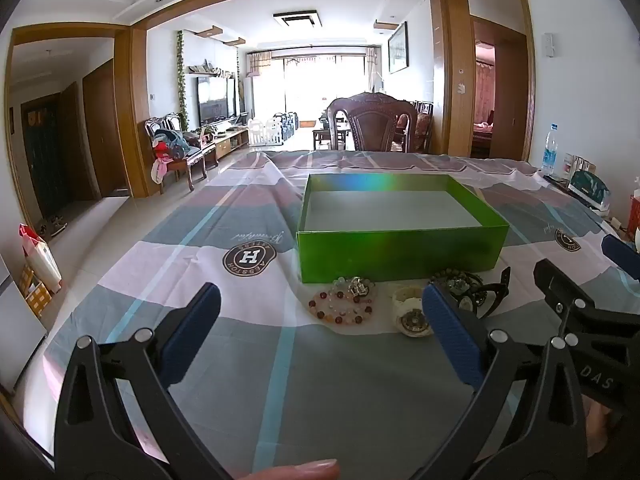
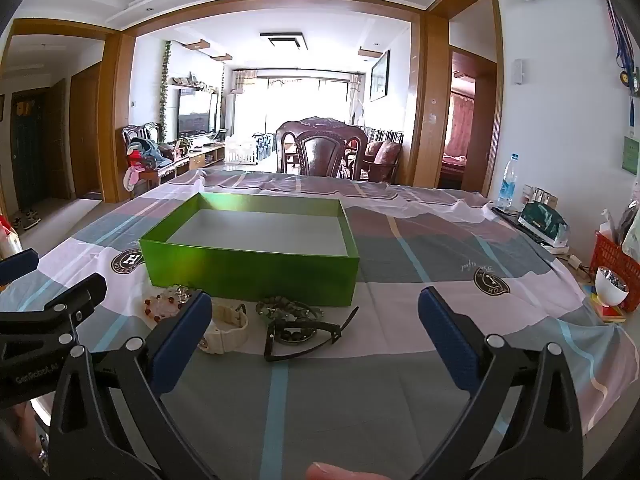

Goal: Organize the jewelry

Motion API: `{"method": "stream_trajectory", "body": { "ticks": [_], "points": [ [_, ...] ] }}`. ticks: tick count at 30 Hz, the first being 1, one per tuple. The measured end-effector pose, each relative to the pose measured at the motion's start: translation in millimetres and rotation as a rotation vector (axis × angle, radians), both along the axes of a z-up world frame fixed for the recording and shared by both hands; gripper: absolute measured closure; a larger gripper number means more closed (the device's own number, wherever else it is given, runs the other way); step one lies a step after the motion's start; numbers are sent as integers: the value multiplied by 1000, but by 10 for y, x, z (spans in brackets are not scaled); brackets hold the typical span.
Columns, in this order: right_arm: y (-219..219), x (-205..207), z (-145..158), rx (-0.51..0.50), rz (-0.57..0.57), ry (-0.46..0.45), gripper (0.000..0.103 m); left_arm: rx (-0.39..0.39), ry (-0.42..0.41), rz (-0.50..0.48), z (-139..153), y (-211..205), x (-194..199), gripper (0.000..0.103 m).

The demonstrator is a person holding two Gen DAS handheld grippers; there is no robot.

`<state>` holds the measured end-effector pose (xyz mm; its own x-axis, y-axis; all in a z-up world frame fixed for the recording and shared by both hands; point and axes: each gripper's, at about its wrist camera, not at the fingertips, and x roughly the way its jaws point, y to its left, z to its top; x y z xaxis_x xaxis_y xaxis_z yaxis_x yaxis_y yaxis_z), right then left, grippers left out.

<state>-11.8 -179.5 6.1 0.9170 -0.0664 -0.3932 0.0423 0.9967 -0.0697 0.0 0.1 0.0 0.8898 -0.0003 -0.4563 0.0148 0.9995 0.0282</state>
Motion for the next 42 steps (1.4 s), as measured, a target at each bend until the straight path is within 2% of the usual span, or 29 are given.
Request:
{"method": "stream_trajectory", "body": {
  "ticks": [42],
  "points": [
    [78,42,-24,9,11,6,3,6,7,-1,-9,-1,16,3]
  ]
}}
